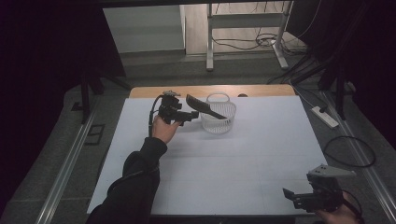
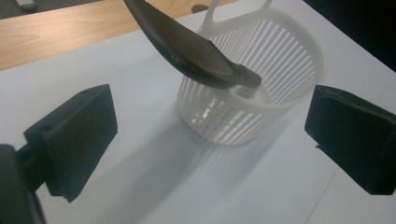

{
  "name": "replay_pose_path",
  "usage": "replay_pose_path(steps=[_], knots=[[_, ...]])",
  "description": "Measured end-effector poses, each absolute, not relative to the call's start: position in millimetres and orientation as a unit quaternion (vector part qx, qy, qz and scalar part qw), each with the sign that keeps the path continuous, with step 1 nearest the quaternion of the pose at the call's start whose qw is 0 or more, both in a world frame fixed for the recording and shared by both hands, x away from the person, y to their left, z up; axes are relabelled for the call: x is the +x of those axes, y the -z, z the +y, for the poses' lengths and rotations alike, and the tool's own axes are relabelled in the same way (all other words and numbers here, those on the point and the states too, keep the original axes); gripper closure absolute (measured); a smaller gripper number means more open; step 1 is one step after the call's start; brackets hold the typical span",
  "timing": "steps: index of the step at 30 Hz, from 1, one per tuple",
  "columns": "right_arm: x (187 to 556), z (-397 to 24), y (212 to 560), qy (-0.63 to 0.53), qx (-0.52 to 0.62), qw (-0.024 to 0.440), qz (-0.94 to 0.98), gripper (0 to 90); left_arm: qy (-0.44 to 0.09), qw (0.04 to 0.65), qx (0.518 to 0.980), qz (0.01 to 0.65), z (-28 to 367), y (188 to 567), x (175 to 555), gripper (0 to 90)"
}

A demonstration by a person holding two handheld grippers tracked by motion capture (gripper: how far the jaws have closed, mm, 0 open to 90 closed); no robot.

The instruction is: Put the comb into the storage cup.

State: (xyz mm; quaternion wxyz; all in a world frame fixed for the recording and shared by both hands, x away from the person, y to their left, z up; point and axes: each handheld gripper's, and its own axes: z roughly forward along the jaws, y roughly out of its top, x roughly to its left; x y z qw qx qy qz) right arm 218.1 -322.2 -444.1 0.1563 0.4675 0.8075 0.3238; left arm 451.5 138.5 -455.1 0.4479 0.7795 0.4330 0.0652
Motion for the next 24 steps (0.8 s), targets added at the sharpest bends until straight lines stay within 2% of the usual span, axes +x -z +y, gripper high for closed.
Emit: replay_pose_path(steps=[9,24], knots=[[218,-322,444,-0.323,0.467,0.158,0.808,0.0,-0.099,0.432,0.798,0.409,139,453,440,0.5],[218,-321,444,-0.321,0.467,0.16,0.808,0.0,-0.114,0.429,0.806,0.392,143,453,426,0.3]])
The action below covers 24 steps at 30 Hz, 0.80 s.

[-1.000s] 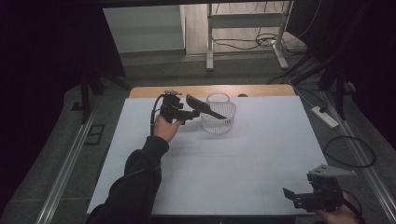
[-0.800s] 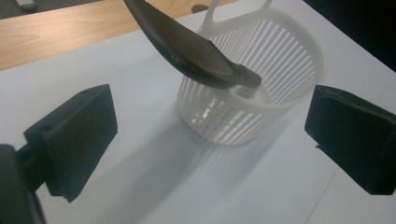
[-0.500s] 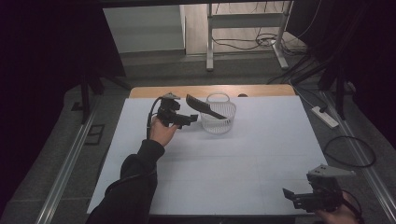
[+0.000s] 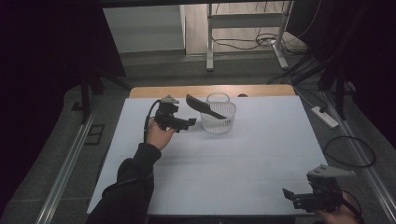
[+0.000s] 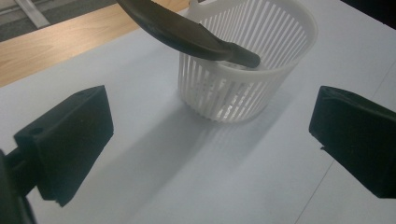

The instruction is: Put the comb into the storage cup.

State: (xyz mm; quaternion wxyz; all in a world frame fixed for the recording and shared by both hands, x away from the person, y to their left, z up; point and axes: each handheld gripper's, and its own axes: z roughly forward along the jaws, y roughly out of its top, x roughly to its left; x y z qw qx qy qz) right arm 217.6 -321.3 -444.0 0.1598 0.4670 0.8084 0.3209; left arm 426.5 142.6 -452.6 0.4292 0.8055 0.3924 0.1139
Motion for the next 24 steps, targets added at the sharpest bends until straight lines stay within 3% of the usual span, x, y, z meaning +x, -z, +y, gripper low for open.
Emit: replay_pose_path(steps=[24], knots=[[217,-321,444,-0.321,0.463,0.161,0.81,0.0,-0.113,0.429,0.813,0.377,153,451,405,0.0]])
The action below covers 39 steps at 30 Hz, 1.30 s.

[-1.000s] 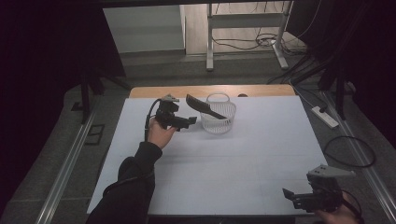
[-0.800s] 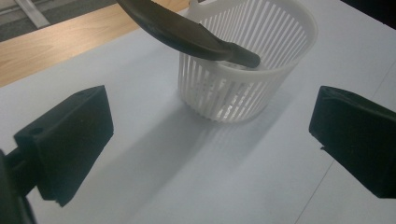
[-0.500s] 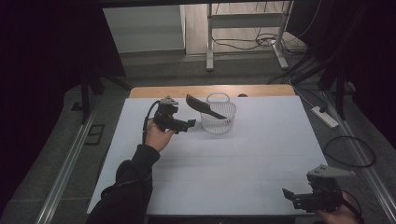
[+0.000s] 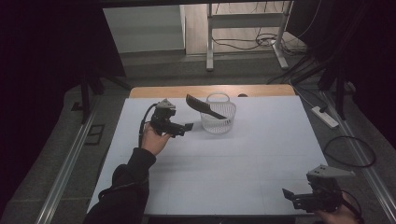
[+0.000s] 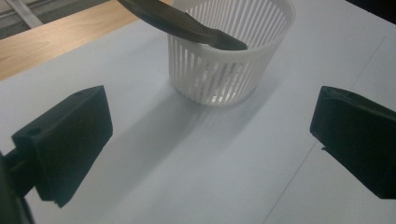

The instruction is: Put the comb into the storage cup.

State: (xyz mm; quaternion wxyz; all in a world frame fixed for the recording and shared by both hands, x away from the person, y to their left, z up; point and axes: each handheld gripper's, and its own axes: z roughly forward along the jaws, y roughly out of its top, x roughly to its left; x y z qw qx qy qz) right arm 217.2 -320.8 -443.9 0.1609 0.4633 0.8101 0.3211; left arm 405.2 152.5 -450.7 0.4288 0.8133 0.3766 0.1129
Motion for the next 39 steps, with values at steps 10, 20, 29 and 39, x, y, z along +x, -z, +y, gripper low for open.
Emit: replay_pose_path(steps=[10,20,29,39], knots=[[217,-321,444,-0.322,0.464,0.164,0.809,0.0,-0.112,0.43,0.813,0.376,162,451,395,0.0],[216,-321,443,-0.322,0.465,0.166,0.808,0.0,-0.114,0.444,0.81,0.365,169,449,377,0.0],[216,-321,443,-0.327,0.464,0.166,0.807,0.0,-0.113,0.446,0.812,0.358,172,449,365,0.0],[215,-323,442,-0.333,0.466,0.167,0.803,0.0,-0.108,0.437,0.816,0.363,176,450,355,0.0]])
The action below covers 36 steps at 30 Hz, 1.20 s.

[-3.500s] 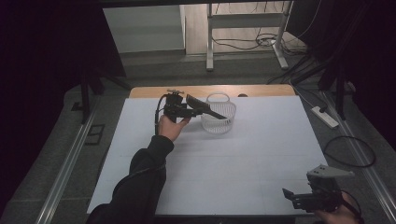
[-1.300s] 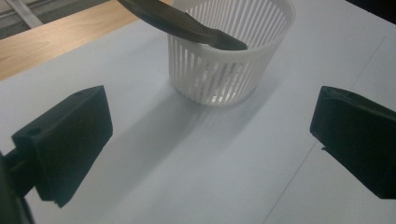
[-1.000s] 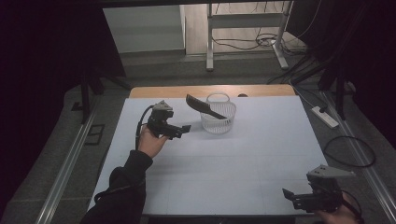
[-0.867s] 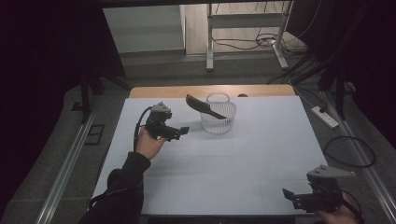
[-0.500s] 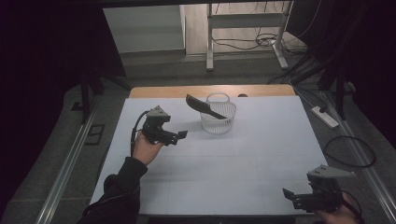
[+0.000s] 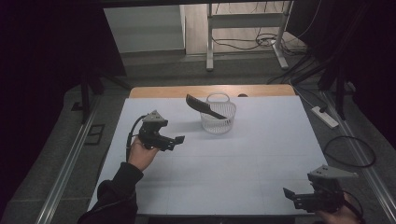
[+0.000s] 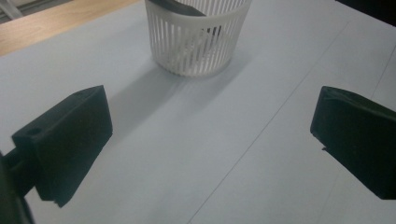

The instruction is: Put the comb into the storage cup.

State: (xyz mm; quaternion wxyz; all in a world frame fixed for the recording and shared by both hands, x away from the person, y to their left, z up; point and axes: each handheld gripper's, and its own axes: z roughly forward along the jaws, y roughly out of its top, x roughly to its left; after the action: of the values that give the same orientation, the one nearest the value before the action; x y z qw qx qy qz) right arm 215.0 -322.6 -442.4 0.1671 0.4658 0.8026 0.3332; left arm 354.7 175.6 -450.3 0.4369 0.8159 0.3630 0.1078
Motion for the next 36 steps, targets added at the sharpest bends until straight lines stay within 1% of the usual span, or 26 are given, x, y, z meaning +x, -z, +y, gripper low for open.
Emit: replay_pose_path(steps=[13,22,36], knots=[[215,-324,442,-0.339,0.466,0.167,0.8,0.0,-0.108,0.433,0.82,0.359,180,451,339,0.0],[215,-323,442,-0.336,0.466,0.166,0.801,0.0,-0.105,0.446,0.816,0.353,185,450,327,0.0],[216,-322,442,-0.334,0.466,0.165,0.803,0.0,-0.102,0.427,0.824,0.358,191,452,313,0.0]])
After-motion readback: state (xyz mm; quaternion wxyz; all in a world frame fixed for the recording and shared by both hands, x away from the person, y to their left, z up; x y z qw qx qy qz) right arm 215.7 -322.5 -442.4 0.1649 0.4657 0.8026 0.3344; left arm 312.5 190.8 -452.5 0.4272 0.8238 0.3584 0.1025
